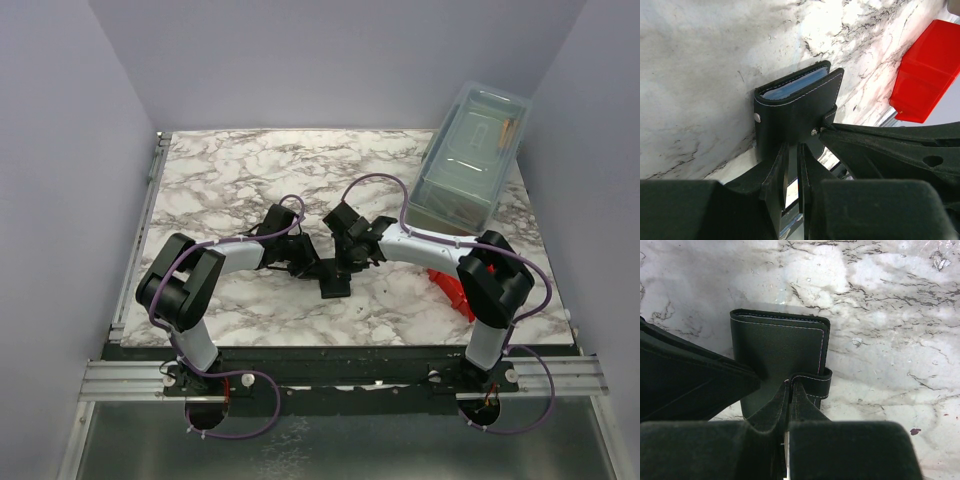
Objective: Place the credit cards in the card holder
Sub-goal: Close the card holder at the center of the board.
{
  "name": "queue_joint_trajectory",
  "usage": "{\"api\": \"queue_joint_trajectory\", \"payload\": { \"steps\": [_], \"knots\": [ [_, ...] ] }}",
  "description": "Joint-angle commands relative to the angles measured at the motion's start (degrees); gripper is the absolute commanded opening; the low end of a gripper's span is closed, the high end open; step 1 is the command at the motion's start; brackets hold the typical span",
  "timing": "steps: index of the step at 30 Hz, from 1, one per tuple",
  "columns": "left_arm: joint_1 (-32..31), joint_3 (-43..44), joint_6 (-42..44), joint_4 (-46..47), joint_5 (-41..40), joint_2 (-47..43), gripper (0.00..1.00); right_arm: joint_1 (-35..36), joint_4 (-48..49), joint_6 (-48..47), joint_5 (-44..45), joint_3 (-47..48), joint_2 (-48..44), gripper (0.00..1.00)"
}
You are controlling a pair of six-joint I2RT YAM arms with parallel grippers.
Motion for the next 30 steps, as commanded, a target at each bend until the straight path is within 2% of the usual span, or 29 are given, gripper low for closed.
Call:
{"api": "queue_joint_trajectory", "payload": {
  "steps": [1,15,20,30],
  "knots": [
    [-0.6,-1.6,0.6,-1.2,-0.8,-0.1,0.19,-0.1,0.1,0.3,-0.6,-1.0,1.5,0.0],
    [-0.5,-1.4,0.4,-1.1,-0.7,0.0,0.19,0.6,-8.7,0.6,6.4,2.8,4.3,0.0],
    [-0.6,-1.3,0.4,-1.1,-0.8,0.3,0.19,0.6,-8.4,0.9,6.7,2.3,2.2,0.0],
    [-0.6,-1.4,0.3,-0.9,-0.7,0.1,0.19,0.8,-9.3,1.0,6.6,2.1,3.9,0.0]
  ]
}}
